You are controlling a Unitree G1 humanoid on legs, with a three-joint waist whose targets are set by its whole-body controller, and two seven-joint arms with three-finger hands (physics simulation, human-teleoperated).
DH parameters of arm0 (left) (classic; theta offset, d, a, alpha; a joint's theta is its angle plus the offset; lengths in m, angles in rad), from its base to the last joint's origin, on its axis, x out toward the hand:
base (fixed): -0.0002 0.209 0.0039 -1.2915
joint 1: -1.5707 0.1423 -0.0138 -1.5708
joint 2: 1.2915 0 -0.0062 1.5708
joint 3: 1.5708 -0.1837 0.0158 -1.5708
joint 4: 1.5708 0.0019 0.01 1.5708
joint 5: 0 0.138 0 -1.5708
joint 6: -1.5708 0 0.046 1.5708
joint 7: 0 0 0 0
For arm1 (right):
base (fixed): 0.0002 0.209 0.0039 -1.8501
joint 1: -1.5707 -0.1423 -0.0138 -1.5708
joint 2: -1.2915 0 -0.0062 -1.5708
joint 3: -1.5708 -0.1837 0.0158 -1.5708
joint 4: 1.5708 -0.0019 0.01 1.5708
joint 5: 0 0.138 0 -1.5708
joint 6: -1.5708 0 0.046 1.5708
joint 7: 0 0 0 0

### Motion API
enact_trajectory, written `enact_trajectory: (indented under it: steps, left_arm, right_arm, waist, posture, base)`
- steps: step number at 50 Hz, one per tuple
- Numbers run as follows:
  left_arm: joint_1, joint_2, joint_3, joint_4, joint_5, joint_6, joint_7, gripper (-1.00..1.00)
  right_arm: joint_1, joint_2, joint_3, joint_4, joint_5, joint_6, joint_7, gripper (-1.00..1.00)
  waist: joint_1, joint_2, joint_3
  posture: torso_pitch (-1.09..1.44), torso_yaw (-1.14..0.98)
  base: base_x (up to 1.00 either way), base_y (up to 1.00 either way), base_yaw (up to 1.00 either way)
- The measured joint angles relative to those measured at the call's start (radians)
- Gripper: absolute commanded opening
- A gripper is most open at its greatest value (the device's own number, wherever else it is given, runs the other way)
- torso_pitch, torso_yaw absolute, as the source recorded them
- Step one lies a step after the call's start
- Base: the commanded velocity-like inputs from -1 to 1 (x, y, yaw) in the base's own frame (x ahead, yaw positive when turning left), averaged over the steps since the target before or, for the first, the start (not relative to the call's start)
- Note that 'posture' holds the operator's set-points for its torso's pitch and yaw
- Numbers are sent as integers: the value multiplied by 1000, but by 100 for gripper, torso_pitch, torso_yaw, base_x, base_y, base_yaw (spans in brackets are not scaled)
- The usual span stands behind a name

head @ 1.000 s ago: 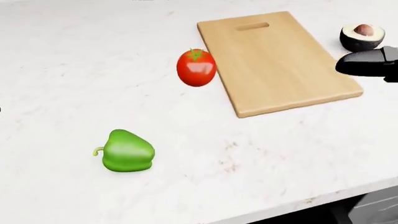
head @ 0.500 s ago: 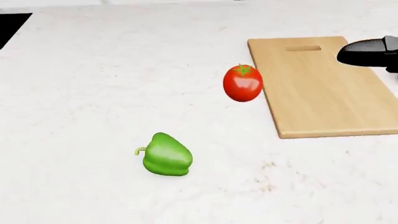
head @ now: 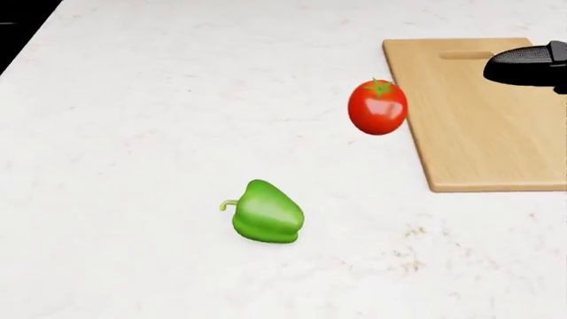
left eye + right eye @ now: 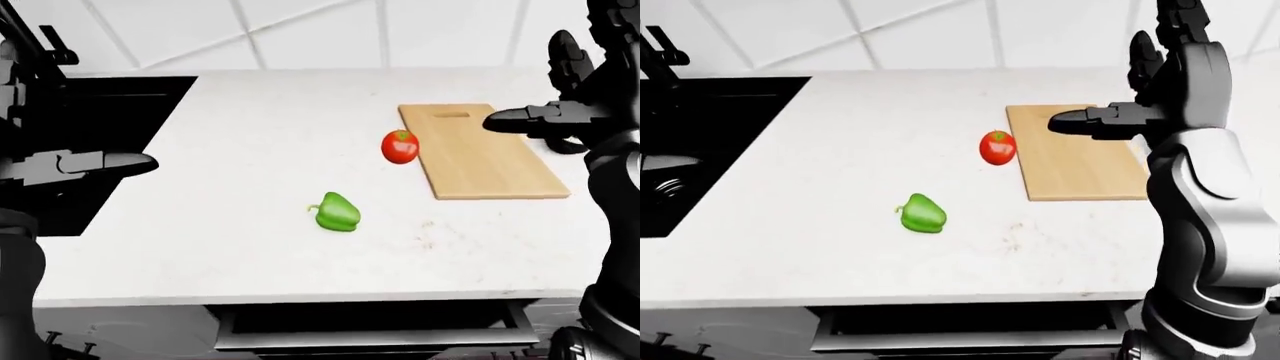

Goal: Place the avocado, onion, tomato and bell pepper on the cutting board.

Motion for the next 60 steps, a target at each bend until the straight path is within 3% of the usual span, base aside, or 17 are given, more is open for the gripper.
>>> enact_trajectory:
  steps: [12,20,24,27,31,37,49,60]
  left_arm:
    - [-10,9,1,-10,-34,36,21,100]
    - [-8,15,-2,-10,-37,34,23,100]
    - [-8,18,-2,-9,-18,18,23,100]
    - [-7,13,-16,-7,6,2,14,100]
    - [-9,6,-22,-9,28,-4,-2,100]
    - [-15,2,-2,-17,6,32,1,100]
    - [-4,6,-5,-15,-19,28,4,100]
    - [-2,3,0,-13,-24,15,-6,100]
  right_arm:
    - [-88,-35,63,67,-128,-27,149,100]
    - [-171,-29,124,208,-324,-89,274,100]
    - [-156,-31,169,252,-462,-240,393,100]
    - [-234,-19,168,374,-511,-289,473,100]
    - [-294,-48,164,558,-567,-459,515,100]
    - [-404,-51,202,825,-692,-741,550,100]
    - [-740,-28,295,1341,-901,-1020,576,100]
    - [-919,43,348,1585,-1078,-1164,606,100]
  waist:
    - [0,-1,0]
    - [-3,1,0]
    - [-7,3,2]
    - [-9,9,3]
    - [-10,10,0]
    - [-19,17,0]
    - [-25,26,3]
    - [-25,33,7]
  posture:
    - [0,0]
    - [0,0]
    - [0,0]
    - [0,0]
    - [0,0]
    - [0,0]
    - [0,0]
    - [0,0]
  base:
    - [0,0,0]
    - [0,0,0]
    - [0,0,0]
    - [0,0,0]
    - [0,0,0]
    - [0,0,0]
    - [0,0,0]
    - [0,0,0]
